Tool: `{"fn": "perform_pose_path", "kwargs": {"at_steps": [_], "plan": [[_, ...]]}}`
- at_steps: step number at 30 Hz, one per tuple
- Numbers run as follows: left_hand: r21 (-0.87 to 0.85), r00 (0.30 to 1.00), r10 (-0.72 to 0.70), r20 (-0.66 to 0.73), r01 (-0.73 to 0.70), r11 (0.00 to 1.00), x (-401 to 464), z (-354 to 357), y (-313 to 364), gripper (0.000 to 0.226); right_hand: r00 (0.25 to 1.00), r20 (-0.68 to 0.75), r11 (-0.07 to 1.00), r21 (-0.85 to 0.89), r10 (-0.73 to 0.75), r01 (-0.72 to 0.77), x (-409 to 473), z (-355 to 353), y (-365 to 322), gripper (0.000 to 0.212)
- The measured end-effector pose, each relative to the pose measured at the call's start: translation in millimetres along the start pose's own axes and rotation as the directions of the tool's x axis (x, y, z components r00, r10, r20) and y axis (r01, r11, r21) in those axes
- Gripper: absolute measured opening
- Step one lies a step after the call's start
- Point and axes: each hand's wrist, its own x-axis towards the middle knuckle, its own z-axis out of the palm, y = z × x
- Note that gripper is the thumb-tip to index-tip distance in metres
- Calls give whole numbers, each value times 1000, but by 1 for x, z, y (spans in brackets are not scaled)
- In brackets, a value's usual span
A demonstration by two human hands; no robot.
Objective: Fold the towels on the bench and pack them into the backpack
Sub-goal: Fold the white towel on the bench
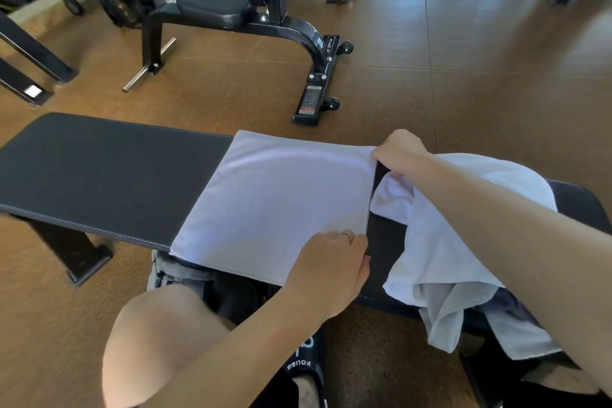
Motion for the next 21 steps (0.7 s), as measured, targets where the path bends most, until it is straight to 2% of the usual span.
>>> {"fn": "perform_pose_path", "kwargs": {"at_steps": [4, 6, 10, 14, 17, 21], "plan": [[-6, 989, -110, 101, 111, 994, 4, -19, 5, 31, 998, 17, 997, 55, 53, -53, 6, -1, -1, 15], [50, 976, -151, 155, 145, 988, 4, -25, 9, 32, 998, -4, 996, 73, 57, -57, 9, 0, -1, 18], [236, 942, -208, 263, 146, 961, 0, -32, 29, 30, 998, -61, 998, 69, 5, -1, 7, 3, 0, 10], [365, 892, -226, 391, 75, 928, 0, -34, 46, 40, 990, -126, 995, 60, -69, 77, 3, 7, 2, 19], [320, 892, -216, 397, 86, 944, -6, -39, 42, 31, 984, -151, 979, 163, -97, 122, -4, 4, 2, 27], [104, 912, -214, 349, 190, 976, -24, -64, 17, 25, 979, -110, 960, 203, -173, 192, -4, -4, -12, 30]]}}
